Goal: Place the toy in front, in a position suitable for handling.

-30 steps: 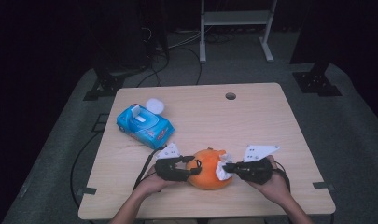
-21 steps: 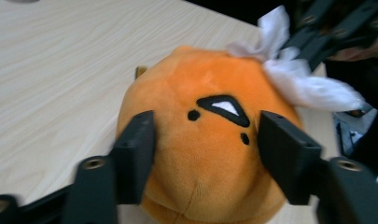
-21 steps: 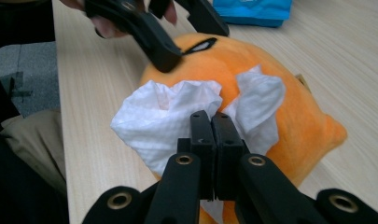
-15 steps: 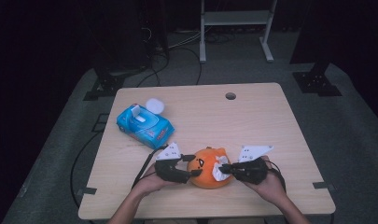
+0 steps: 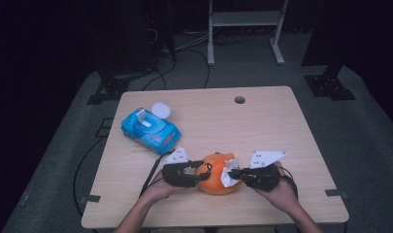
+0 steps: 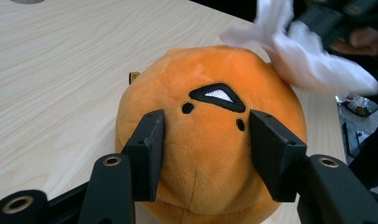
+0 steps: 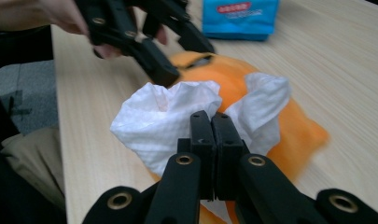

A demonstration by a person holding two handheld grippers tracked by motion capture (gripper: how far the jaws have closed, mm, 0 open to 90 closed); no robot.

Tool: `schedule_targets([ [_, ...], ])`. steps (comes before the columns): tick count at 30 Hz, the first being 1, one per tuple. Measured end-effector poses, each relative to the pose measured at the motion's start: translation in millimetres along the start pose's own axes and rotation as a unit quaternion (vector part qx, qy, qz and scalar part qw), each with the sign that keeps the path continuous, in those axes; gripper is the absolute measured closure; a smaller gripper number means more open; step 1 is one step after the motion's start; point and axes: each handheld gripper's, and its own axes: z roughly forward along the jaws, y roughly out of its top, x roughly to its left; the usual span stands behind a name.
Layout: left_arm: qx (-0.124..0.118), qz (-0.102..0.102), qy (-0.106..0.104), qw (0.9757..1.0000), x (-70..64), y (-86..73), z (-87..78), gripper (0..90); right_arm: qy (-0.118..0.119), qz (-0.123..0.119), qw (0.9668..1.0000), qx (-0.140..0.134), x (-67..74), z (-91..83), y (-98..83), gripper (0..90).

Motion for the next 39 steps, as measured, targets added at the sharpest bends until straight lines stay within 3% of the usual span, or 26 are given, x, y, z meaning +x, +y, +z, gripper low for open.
schedule_targets([
  [1, 0.0, 0.0, 0.0, 1.0, 0.0, 0.0, 0.0, 47.5, 0.0, 0.0, 1.0, 0.0, 0.0, 0.0, 0.0, 88.5],
  [2, -0.001, -0.003, 0.006, 1.0, -0.1, 0.8, 1.5, 47.8, 0.008, -0.016, 0.9998, 0.007, 8.4, 6.8, 3.6, 88.4],
  [5, -0.001, -0.005, 0.005, 1.0, 0.6, 0.0, 1.6, 48.3, 0.001, -0.033, 0.9993, 0.02, 12.9, 11.5, 4.1, 88.4],
  [7, -0.001, -0.007, 0.008, 0.9999, 2.0, -0.4, 0.7, 48.5, -0.001, -0.027, 0.9995, 0.017, 8.8, 8.4, 2.6, 88.4],
  [12, -0.002, -0.014, 0.007, 0.9999, 3.3, -0.1, 1.4, 48.5, -0.045, 0.0, 0.9989, 0.016, -12.2, -11.6, -10.3, 88.5],
  [16, -0.009, -0.022, 0.008, 0.9997, 3.6, -0.2, 2.9, 48.3, -0.022, -0.013, 0.9997, 0.002, -1.1, -6.5, -1.3, 88.4],
  [18, -0.009, -0.023, 0.009, 0.9996, 3.5, -0.1, 3.2, 48.2, -0.012, -0.021, 0.9997, 0.005, 3.7, -1.6, 1.4, 88.4],
  [19, -0.009, -0.024, 0.011, 0.9996, 3.4, 0.0, 3.3, 48.1, 0.001, -0.036, 0.9992, 0.015, 12.2, 8.9, 4.3, 88.4],
  [23, -0.007, -0.027, 0.012, 0.9995, 3.9, -0.7, 2.5, 48.0, 0.004, -0.044, 0.9988, 0.022, 15.1, 13.8, 4.1, 88.4],
  [31, -0.01, -0.031, 0.017, 0.9993, 6.6, -0.5, 2.6, 47.7, -0.033, -0.004, 0.9993, 0.014, -11.4, -11.5, -11.2, 88.4],
  [33, -0.011, -0.033, 0.016, 0.9993, 6.7, -0.7, 2.9, 47.6, -0.031, -0.005, 0.9994, 0.01, -9.8, -11.6, -9.6, 88.4],
  [36, -0.012, -0.036, 0.017, 0.9992, 6.3, -0.8, 3.5, 47.6, -0.011, -0.024, 0.9996, 0.011, 2.8, -1.2, -1.8, 88.4],
  [39, -0.009, -0.034, 0.015, 0.9993, 6.4, -1.2, 2.8, 47.6, -0.011, -0.035, 0.9991, 0.018, 6.0, 4.4, -0.5, 88.3],
])
